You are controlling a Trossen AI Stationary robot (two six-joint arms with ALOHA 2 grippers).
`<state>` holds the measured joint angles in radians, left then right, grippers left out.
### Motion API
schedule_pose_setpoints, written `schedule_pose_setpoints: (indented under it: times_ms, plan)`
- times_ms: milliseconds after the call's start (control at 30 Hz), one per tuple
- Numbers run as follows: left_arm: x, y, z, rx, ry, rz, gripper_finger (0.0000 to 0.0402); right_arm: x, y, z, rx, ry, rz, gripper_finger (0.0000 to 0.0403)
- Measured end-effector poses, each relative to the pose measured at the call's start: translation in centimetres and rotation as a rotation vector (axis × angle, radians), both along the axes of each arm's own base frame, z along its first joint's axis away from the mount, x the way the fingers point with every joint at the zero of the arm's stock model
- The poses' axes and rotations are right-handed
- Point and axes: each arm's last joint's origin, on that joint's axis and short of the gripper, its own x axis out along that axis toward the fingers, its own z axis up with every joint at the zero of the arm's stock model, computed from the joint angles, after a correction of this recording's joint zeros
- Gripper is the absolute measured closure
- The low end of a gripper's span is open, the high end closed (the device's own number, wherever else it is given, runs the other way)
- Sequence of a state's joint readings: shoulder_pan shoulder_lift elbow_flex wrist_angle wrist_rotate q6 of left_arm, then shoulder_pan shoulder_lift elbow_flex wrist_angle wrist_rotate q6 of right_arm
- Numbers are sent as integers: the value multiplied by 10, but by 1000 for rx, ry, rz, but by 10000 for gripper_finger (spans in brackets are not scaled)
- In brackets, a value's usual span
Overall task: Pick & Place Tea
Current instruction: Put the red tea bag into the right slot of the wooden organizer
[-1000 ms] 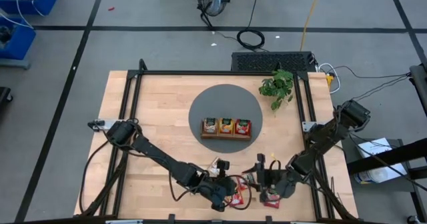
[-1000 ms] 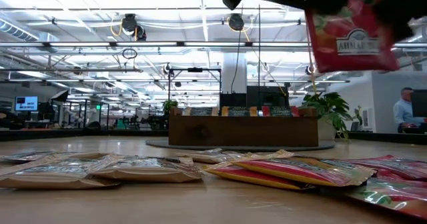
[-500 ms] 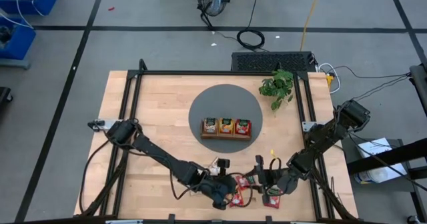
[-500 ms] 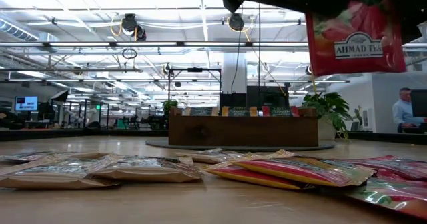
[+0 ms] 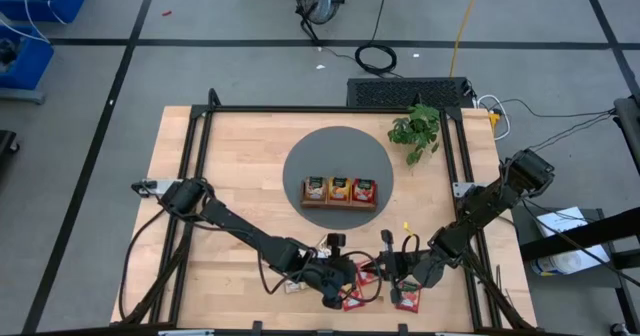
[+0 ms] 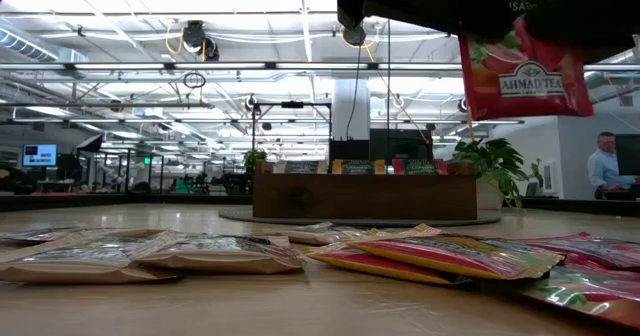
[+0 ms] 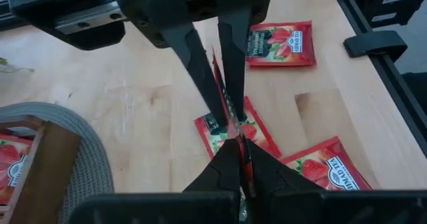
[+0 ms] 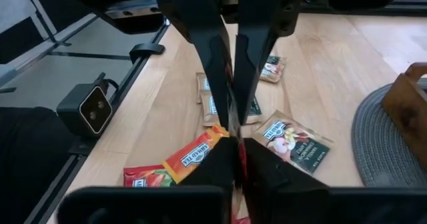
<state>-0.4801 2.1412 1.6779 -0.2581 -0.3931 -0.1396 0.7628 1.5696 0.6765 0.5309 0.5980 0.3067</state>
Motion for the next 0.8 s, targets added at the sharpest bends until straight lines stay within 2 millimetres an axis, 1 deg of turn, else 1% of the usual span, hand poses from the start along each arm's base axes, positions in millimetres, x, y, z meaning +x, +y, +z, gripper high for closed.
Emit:
schedule_pose_setpoints:
  times_ms: [100, 267, 333, 400, 500, 567, 600, 700, 767, 800]
  plan:
    - [0, 0, 0, 0, 0, 0, 394, 0, 0, 1, 3, -9, 2, 397]
    - [-1, 0, 0, 45, 8, -32, 363, 0, 0, 1, -2, -10, 2, 402]
    - [-7, -2, 8, 76, 7, -48, 345, 1, 0, 1, -3, -11, 1, 402]
    - [-14, -5, 23, 72, -17, -57, 324, 0, 0, 0, -11, -11, 0, 402]
    - [-35, -8, 48, 58, 20, -61, 294, -3, -3, -4, -43, -7, -3, 402]
    - [-52, -13, 59, 57, 58, -53, 283, -6, -8, -7, -75, -12, -48, 402]
    - [-63, -17, 62, 87, 74, -46, 282, -8, -11, -8, -95, -15, -66, 402]
    - [-93, -36, 61, 162, 65, -18, 298, -16, -23, -5, -127, -41, -108, 402]
    - [-117, -45, 56, 170, 70, -36, 322, -20, -33, 2, -126, -68, -140, 403]
    - [-125, -50, 53, 151, 63, -59, 338, -23, -40, 6, -124, -84, -147, 403]
